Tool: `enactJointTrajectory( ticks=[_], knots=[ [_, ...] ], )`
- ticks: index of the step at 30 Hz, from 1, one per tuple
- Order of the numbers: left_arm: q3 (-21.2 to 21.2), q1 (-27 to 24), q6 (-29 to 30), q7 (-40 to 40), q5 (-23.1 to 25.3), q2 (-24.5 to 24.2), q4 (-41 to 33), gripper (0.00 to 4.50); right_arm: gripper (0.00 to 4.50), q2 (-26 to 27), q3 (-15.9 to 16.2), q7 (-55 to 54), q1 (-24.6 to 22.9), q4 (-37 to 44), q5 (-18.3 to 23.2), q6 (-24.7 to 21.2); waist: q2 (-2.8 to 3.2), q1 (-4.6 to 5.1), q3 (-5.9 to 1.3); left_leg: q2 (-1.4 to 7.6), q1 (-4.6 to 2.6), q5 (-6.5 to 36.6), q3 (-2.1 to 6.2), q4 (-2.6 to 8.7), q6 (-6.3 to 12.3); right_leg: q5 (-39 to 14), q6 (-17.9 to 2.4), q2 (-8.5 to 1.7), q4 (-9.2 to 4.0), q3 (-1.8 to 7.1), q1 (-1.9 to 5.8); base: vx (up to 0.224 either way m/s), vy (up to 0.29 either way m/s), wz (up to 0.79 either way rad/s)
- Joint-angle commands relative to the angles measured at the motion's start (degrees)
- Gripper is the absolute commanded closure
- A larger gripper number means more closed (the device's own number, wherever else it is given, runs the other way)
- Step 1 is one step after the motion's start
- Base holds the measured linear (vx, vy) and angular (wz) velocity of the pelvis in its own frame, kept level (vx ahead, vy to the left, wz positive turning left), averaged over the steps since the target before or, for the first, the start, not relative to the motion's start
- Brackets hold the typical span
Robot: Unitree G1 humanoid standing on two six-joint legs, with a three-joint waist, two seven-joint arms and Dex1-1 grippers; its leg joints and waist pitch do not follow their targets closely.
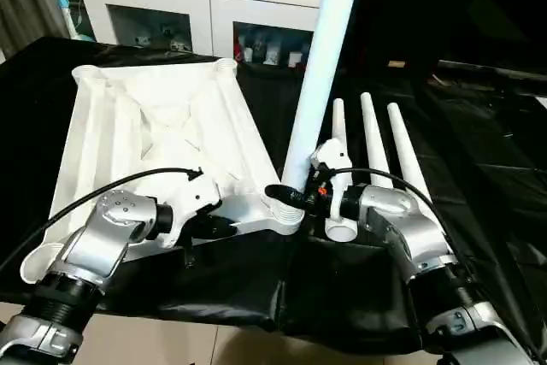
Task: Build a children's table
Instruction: Rotate table base
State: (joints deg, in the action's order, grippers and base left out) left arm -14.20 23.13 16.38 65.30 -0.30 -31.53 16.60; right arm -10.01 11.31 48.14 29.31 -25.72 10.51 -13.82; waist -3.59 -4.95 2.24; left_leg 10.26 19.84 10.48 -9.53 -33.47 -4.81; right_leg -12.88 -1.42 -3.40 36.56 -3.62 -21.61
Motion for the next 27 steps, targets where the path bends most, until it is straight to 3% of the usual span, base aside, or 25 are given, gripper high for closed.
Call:
enactJointTrajectory(
  ticks=[1, 12, 15, 17, 20, 21, 22, 23, 24, 25, 27],
  knots=[
    [-0.70, 0.92, -0.16, -0.22, -0.04, 0.07, 0.44, 4.50, 2.63, -0.74, 1.61, -0.50, -2.23, -6.53, -2.70, -3.75, 1.45, 0.00, -2.12, 3.29, -0.40, 18.18, 1.37, 4.91, -0.95, -16.33, -9.39, -5.28, -5.63, 3.58, 1.52, 0.000, 0.000, 0.00],
    [-0.76, 0.24, -0.44, -0.52, 0.03, 0.17, 0.28, 4.50, 2.63, -1.10, 2.16, 0.40, -1.86, -7.13, -3.01, -2.71, 1.32, 0.12, -1.91, 3.33, -0.70, 20.14, 1.43, 5.09, -0.93, -18.90, -9.00, -5.30, -5.96, 3.69, 1.28, 0.000, 0.000, 0.00],
    [-0.31, 0.57, 1.03, -2.74, 0.19, 1.37, 0.54, 4.50, 2.63, 0.91, -0.51, -5.42, -1.31, -8.12, -3.10, 0.22, 1.56, 0.18, -1.86, 3.35, -0.79, 21.12, 1.49, 5.18, -1.26, -20.01, -8.84, -5.37, -6.08, 3.72, 1.12, 0.000, 0.000, 0.00],
    [0.00, 1.10, 1.69, -4.67, 0.49, 2.46, 1.08, 4.50, 2.63, 2.34, -2.31, -9.35, -0.65, -9.15, -2.88, 1.09, 1.41, 0.48, -1.73, 3.26, -0.76, 21.96, 1.62, 5.29, -1.91, -22.47, -8.39, -5.45, -6.30, 3.65, 1.03, 0.000, 0.000, 0.00],
    [1.44, 3.21, 5.16, -13.28, 1.40, 7.90, 3.50, 4.50, 2.63, 5.93, -5.03, -18.16, 1.22, -12.94, -2.98, 2.50, 1.43, 0.68, -1.66, 3.18, -1.12, 23.34, 1.60, 5.24, -2.27, -25.79, -7.45, -5.46, -6.70, 3.67, 0.63, 0.000, 0.000, 0.00],
    [1.62, 3.53, 5.64, -14.50, 1.55, 8.66, 3.90, 4.50, 2.63, 6.30, -5.10, -19.11, 1.46, -13.46, -3.17, 2.66, 1.19, 0.73, -1.72, 3.17, -1.18, 22.97, 1.69, 5.22, -2.47, -26.73, -7.14, -5.56, -6.82, 3.60, 0.72, 0.000, 0.000, 0.00],
    [1.98, 4.64, 6.93, -17.94, 2.14, 10.80, 5.45, 4.50, 2.63, 7.49, -5.33, -21.21, 2.30, -15.10, -3.35, 2.74, 0.74, 0.74, -1.85, 3.10, -0.95, 21.30, 1.57, 5.14, -1.82, -26.18, -6.91, -5.61, -6.86, 3.56, 1.01, 0.000, 0.000, 0.00],
    [2.11, 5.16, 7.51, -19.49, 2.43, 11.75, 6.20, 4.50, 2.63, 8.09, -5.51, -22.04, 2.68, -15.86, -3.24, 2.68, 1.03, 0.56, -1.86, 2.99, -0.92, 19.68, 1.39, 5.08, -1.18, -25.01, -6.99, -5.58, -6.91, 3.71, 0.90, 0.000, 0.000, 0.00],
    [2.11, 5.16, 7.51, -19.49, 2.43, 11.75, 6.20, 4.50, 2.63, 8.09, -5.51, -22.04, 2.68, -15.86, -3.24, 2.68, 1.05, 0.48, -1.81, 3.00, -1.03, 19.23, 1.32, 5.06, -0.89, -24.44, -7.06, -5.51, -6.98, 3.75, 0.80, 0.000, 0.000, 0.00],
    [2.09, 7.01, 10.30, -23.80, 3.38, 14.83, 8.27, 4.50, 2.63, 10.18, -6.06, -23.80, 4.10, -18.66, -2.50, 2.18, 0.86, 0.50, -1.72, 3.01, -0.74, 18.25, 1.22, 5.12, -0.48, -23.56, -7.16, -5.46, -6.84, 3.77, 0.97, 0.000, 0.000, 0.00],
    [1.19, 9.15, 13.51, -27.81, 4.83, 18.30, 9.53, 4.50, 2.63, 12.06, -5.70, -27.01, 6.09, -22.50, -3.26, 1.74, 0.95, 0.23, -1.81, 3.06, -1.11, 17.88, 1.12, 5.01, -0.59, -22.85, -7.58, -5.42, -6.75, 3.71, 0.77, 0.000, 0.000, 0.00]
  ],
)
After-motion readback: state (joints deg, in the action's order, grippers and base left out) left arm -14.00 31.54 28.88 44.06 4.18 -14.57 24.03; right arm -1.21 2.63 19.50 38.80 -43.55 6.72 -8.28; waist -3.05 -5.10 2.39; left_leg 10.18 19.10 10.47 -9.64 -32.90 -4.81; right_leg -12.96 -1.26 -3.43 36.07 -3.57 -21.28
